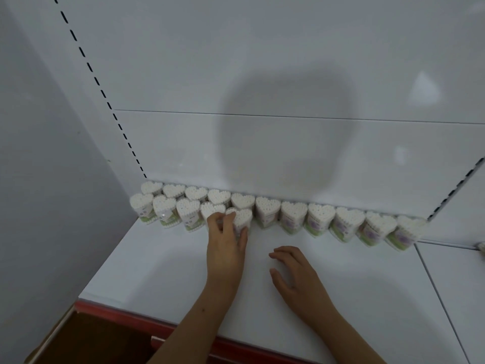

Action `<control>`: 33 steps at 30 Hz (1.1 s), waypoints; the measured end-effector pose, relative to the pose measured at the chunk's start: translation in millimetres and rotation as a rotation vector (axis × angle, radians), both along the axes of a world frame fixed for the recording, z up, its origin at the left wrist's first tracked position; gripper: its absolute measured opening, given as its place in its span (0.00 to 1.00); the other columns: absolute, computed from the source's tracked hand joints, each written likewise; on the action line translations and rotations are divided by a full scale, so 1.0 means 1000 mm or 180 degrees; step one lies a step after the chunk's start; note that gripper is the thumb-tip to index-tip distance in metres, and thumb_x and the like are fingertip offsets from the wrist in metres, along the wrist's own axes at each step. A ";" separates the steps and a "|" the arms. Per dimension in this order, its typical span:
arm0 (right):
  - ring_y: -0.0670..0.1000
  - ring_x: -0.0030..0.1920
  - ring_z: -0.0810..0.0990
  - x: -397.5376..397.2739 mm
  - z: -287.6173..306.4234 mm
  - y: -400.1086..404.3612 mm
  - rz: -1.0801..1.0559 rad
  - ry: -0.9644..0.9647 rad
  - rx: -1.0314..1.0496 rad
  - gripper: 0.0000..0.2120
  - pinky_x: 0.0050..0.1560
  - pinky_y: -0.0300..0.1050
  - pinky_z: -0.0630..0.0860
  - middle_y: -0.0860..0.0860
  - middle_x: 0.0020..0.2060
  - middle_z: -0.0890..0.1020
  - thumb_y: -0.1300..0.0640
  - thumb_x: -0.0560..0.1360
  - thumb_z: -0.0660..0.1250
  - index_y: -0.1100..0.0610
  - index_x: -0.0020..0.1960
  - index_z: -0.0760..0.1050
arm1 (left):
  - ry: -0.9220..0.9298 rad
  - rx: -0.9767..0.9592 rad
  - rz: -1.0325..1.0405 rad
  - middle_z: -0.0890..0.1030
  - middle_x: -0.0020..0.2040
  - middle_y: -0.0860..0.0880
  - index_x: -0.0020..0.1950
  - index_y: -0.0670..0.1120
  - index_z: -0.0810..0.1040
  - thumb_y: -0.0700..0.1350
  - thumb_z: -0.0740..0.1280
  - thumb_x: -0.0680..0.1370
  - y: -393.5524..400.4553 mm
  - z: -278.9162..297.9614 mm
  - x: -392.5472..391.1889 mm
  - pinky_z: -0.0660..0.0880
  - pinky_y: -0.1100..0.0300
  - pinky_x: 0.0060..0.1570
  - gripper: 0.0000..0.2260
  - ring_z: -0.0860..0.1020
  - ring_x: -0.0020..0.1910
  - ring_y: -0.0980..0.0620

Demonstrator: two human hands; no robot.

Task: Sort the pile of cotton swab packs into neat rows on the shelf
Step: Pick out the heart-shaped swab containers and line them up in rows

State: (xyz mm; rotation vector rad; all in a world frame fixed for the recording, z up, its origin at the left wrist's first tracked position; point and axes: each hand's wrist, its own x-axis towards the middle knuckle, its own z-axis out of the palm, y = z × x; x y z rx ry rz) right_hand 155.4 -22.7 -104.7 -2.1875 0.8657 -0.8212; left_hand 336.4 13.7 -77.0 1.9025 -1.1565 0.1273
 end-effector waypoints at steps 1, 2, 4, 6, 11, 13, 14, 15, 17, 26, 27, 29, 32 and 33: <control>0.35 0.62 0.71 0.000 0.000 -0.001 0.0003 0.0006 -0.0008 0.17 0.62 0.26 0.65 0.33 0.59 0.70 0.45 0.77 0.61 0.50 0.61 0.76 | 0.0033 0.0006 -0.0024 0.69 0.64 0.42 0.67 0.42 0.75 0.42 0.73 0.77 0.000 0.001 0.001 0.78 0.57 0.51 0.20 0.75 0.53 0.50; 0.35 0.62 0.71 0.001 0.000 -0.001 0.0005 0.0010 -0.0007 0.17 0.62 0.27 0.65 0.33 0.59 0.70 0.45 0.77 0.61 0.50 0.61 0.76 | 0.0087 0.0020 -0.0047 0.67 0.64 0.43 0.68 0.43 0.74 0.43 0.74 0.76 0.001 0.002 0.002 0.78 0.57 0.52 0.22 0.74 0.53 0.51; 0.37 0.62 0.72 0.001 0.001 -0.001 0.0012 -0.0030 0.0027 0.17 0.63 0.31 0.68 0.33 0.59 0.70 0.44 0.77 0.61 0.50 0.62 0.76 | 0.0154 -0.0012 -0.0070 0.65 0.64 0.45 0.70 0.44 0.71 0.44 0.76 0.74 0.006 0.005 0.000 0.76 0.61 0.53 0.27 0.72 0.55 0.52; 0.40 0.61 0.74 0.000 0.005 0.000 0.0012 -0.0157 0.0105 0.17 0.62 0.34 0.72 0.35 0.60 0.71 0.45 0.77 0.61 0.50 0.63 0.75 | 0.0060 -0.0168 -0.0019 0.66 0.63 0.46 0.71 0.43 0.71 0.43 0.77 0.72 0.016 0.009 -0.007 0.75 0.62 0.54 0.29 0.72 0.56 0.51; 0.40 0.59 0.75 -0.027 0.037 -0.004 -0.0265 -0.0265 -0.0055 0.17 0.60 0.36 0.73 0.39 0.60 0.73 0.47 0.79 0.63 0.50 0.66 0.74 | -0.0045 -0.0237 -0.0570 0.71 0.58 0.49 0.64 0.44 0.75 0.39 0.71 0.76 0.024 0.018 -0.047 0.77 0.57 0.50 0.17 0.75 0.53 0.50; 0.40 0.60 0.75 -0.055 0.053 -0.008 -0.0548 -0.0281 -0.0104 0.16 0.60 0.35 0.72 0.40 0.61 0.73 0.48 0.80 0.64 0.50 0.67 0.74 | -0.0002 0.0010 -0.1079 0.73 0.56 0.53 0.62 0.48 0.76 0.39 0.69 0.77 0.018 0.017 -0.070 0.78 0.57 0.48 0.14 0.76 0.51 0.55; 0.41 0.60 0.75 -0.073 0.060 -0.010 -0.0733 -0.0314 -0.0112 0.16 0.61 0.35 0.72 0.40 0.62 0.74 0.49 0.80 0.64 0.50 0.67 0.74 | 0.0022 0.0122 -0.1356 0.73 0.55 0.55 0.61 0.49 0.77 0.40 0.69 0.77 0.013 0.016 -0.084 0.77 0.58 0.49 0.13 0.76 0.51 0.56; 0.42 0.60 0.75 -0.093 0.066 -0.013 -0.0931 -0.0351 -0.0113 0.16 0.61 0.36 0.72 0.41 0.62 0.74 0.49 0.80 0.64 0.50 0.67 0.73 | 0.0050 0.0240 -0.1628 0.74 0.55 0.57 0.61 0.50 0.78 0.40 0.69 0.77 0.007 0.015 -0.099 0.77 0.59 0.49 0.13 0.76 0.51 0.58; 0.43 0.61 0.75 -0.139 0.075 -0.017 -0.1380 -0.0393 -0.0147 0.17 0.62 0.39 0.73 0.43 0.63 0.74 0.49 0.80 0.64 0.51 0.68 0.73 | 0.0096 0.0520 -0.2212 0.73 0.55 0.60 0.60 0.54 0.78 0.43 0.67 0.78 -0.008 0.011 -0.137 0.75 0.62 0.52 0.12 0.75 0.53 0.59; 0.43 0.61 0.74 -0.362 0.085 0.011 -0.3358 -0.0206 -0.0164 0.20 0.62 0.47 0.74 0.44 0.62 0.73 0.45 0.81 0.63 0.50 0.70 0.70 | -0.0040 0.0787 -0.4113 0.70 0.63 0.60 0.64 0.56 0.78 0.45 0.67 0.80 -0.050 -0.002 -0.337 0.70 0.63 0.62 0.13 0.67 0.66 0.62; 0.44 0.61 0.74 -0.385 0.085 0.012 -0.3507 -0.0188 -0.0154 0.20 0.63 0.47 0.74 0.45 0.63 0.73 0.46 0.80 0.63 0.51 0.70 0.70 | -0.0067 0.0764 -0.4152 0.69 0.65 0.59 0.65 0.56 0.77 0.46 0.68 0.79 -0.055 -0.002 -0.357 0.71 0.61 0.62 0.14 0.66 0.67 0.61; 0.45 0.62 0.73 -0.430 0.084 0.008 -0.3749 -0.0159 -0.0106 0.21 0.64 0.49 0.73 0.47 0.64 0.72 0.48 0.80 0.65 0.52 0.71 0.69 | -0.0204 0.0648 -0.4170 0.69 0.67 0.56 0.66 0.56 0.77 0.47 0.70 0.78 -0.067 -0.002 -0.396 0.74 0.57 0.62 0.16 0.66 0.69 0.56; 0.49 0.67 0.71 -0.495 0.082 -0.012 -0.3971 0.0083 0.0004 0.25 0.65 0.47 0.71 0.49 0.68 0.69 0.47 0.79 0.66 0.53 0.73 0.67 | -0.0659 0.0477 -0.4174 0.68 0.69 0.50 0.68 0.54 0.75 0.50 0.70 0.76 -0.086 0.000 -0.457 0.72 0.50 0.66 0.20 0.66 0.71 0.48; 0.49 0.68 0.70 -0.517 0.082 -0.021 -0.4002 0.0171 0.0054 0.26 0.65 0.45 0.69 0.50 0.69 0.68 0.48 0.79 0.66 0.53 0.74 0.66 | -0.0794 0.0460 -0.4126 0.67 0.71 0.49 0.68 0.54 0.74 0.52 0.69 0.76 -0.092 0.001 -0.477 0.71 0.48 0.67 0.21 0.65 0.72 0.45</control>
